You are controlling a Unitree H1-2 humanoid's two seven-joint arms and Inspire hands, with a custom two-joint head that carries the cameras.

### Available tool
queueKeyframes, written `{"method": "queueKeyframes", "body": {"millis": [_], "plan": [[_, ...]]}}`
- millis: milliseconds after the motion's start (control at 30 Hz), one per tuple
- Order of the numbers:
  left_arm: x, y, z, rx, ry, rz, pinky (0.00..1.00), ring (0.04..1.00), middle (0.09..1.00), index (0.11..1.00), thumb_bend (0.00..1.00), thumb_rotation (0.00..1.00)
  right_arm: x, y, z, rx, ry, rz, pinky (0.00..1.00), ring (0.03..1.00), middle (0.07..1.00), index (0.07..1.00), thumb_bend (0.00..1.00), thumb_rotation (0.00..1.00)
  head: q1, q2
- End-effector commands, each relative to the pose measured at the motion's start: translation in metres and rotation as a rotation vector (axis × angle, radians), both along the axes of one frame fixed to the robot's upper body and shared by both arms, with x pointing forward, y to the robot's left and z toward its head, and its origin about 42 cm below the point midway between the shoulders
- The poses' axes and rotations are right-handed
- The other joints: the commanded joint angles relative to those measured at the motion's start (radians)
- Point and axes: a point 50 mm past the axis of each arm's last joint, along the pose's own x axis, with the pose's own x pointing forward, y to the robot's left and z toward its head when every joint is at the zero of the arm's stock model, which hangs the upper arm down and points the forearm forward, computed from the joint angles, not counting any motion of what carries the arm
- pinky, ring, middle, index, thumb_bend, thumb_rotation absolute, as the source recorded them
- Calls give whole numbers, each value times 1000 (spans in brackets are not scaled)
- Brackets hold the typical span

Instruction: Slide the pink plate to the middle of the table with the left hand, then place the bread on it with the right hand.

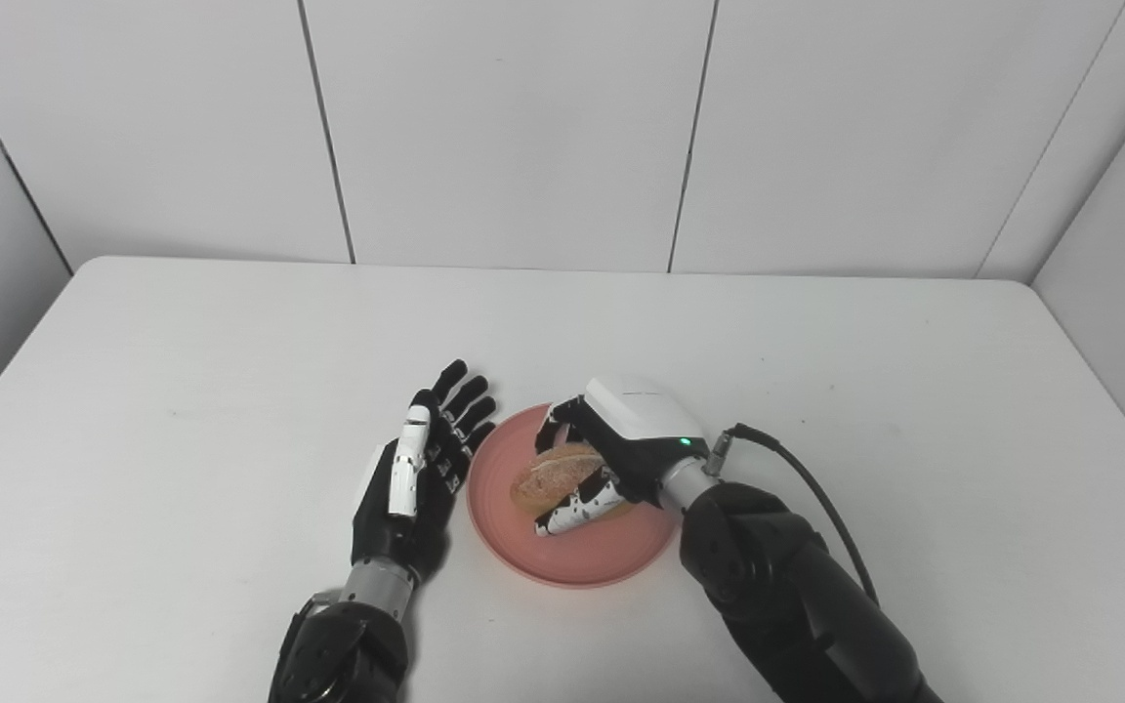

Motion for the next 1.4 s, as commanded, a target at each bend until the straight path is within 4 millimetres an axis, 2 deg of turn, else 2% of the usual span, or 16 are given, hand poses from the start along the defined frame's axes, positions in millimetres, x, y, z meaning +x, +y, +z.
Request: {"method": "queueKeyframes", "body": {"millis": [0,133,167,233,333,400,667,767,967,1067,1233,1367], "plan": [[-7,-4,-16,6,87,-1,904,906,908,897,429,1000,0,-1,16,14,-71,30,487,589,664,677,815,365,-1,-1],[-6,-3,-17,13,87,-8,922,915,913,900,436,1000,-3,-3,17,22,-74,34,505,634,732,772,953,537,-2,-3],[-6,-3,-17,13,89,-8,927,915,914,900,437,1000,-3,-4,17,21,-74,38,541,668,760,795,983,576,-2,-3],[-7,-3,-16,16,92,-7,928,915,913,900,437,1000,-3,-5,18,13,-77,50,579,698,780,807,994,600,-2,-3],[-7,-3,-15,24,91,-7,938,914,913,899,436,1000,-4,-7,20,-8,-87,67,698,779,830,845,1000,697,-3,-4],[-7,-3,-15,26,91,-11,954,920,916,904,441,1000,-4,-7,23,-12,-92,77,716,789,837,856,1000,750,-4,-5],[-7,-3,-15,18,86,-19,961,941,928,912,433,1000,-9,-9,35,11,-120,113,738,816,855,862,1000,797,-4,-7],[-7,-3,-15,4,79,-26,959,952,937,918,422,1000,-14,-11,41,36,-137,114,741,823,858,865,1000,856,-4,-8],[-6,-6,-13,-19,70,-11,911,920,915,898,413,1000,-33,-30,53,236,-257,70,741,828,868,898,959,941,-3,-11],[-7,-7,-11,1,59,4,901,900,909,896,417,1000,-41,-42,51,316,-294,21,736,823,876,910,904,990,-1,-12],[-8,-7,-9,30,42,8,930,915,923,912,428,1000,-58,-62,36,449,-310,-78,752,853,916,946,875,1000,-4,-13],[-10,-6,-7,47,32,16,937,916,926,913,428,1000,-70,-74,20,540,-280,-139,826,905,947,968,821,1000,-6,-17]]}}
